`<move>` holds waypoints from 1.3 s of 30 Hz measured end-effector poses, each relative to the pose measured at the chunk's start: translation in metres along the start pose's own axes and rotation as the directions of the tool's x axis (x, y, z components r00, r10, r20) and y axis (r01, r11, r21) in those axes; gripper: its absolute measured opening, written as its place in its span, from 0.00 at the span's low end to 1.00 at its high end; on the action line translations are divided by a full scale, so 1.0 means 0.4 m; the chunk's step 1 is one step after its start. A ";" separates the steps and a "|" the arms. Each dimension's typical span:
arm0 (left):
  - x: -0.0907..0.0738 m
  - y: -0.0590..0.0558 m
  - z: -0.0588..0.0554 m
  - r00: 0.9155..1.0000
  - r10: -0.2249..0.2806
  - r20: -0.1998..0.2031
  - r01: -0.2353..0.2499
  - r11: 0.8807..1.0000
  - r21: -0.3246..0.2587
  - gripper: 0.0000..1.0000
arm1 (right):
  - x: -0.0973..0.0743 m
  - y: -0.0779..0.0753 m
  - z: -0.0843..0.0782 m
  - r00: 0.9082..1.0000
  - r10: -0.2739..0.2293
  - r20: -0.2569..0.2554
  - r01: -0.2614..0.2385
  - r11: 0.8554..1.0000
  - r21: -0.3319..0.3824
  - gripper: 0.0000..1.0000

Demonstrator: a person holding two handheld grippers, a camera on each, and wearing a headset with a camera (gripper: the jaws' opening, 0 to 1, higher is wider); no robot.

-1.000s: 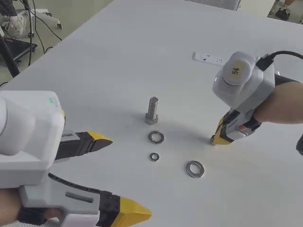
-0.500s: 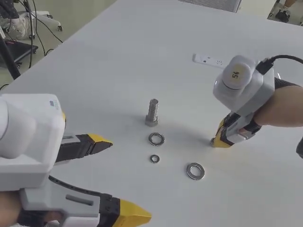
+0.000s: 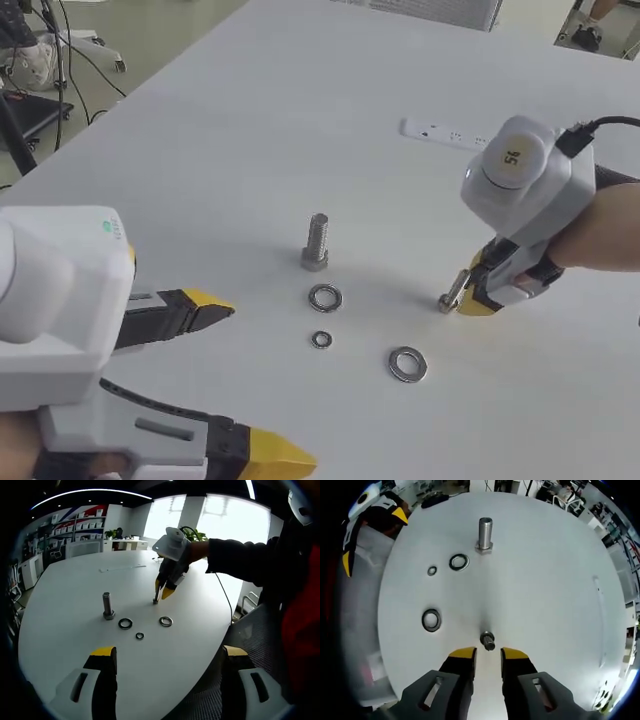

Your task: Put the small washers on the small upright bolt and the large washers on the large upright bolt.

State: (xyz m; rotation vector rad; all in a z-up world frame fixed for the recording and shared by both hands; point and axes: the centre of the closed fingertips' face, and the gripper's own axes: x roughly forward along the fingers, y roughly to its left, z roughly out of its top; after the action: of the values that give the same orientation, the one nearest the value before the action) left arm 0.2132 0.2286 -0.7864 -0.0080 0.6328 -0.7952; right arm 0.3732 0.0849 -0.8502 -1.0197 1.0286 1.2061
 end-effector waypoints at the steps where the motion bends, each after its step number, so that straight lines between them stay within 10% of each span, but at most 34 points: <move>1: 0.000 0.000 0.000 1.000 0.000 0.001 0.000 1.000 0.000 0.86 | -0.001 0.001 -0.004 1.000 0.000 0.001 0.000 1.000 0.006 0.21; 18: 0.003 -0.006 -0.003 1.000 -0.011 -0.007 0.011 1.000 0.010 0.86 | -0.017 0.061 -0.053 1.000 -0.002 0.010 0.002 0.999 0.048 0.23; 39: 0.000 -0.016 -0.009 1.000 -0.019 -0.010 0.019 0.999 0.027 0.85 | 0.012 0.186 0.011 0.996 0.054 0.071 -0.056 0.998 0.020 0.25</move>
State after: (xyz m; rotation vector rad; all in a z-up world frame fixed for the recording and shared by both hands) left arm 0.2070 0.2249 -0.7878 0.0150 0.6323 -0.8224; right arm 0.2997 0.0964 -0.8584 -0.9311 1.0185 1.2645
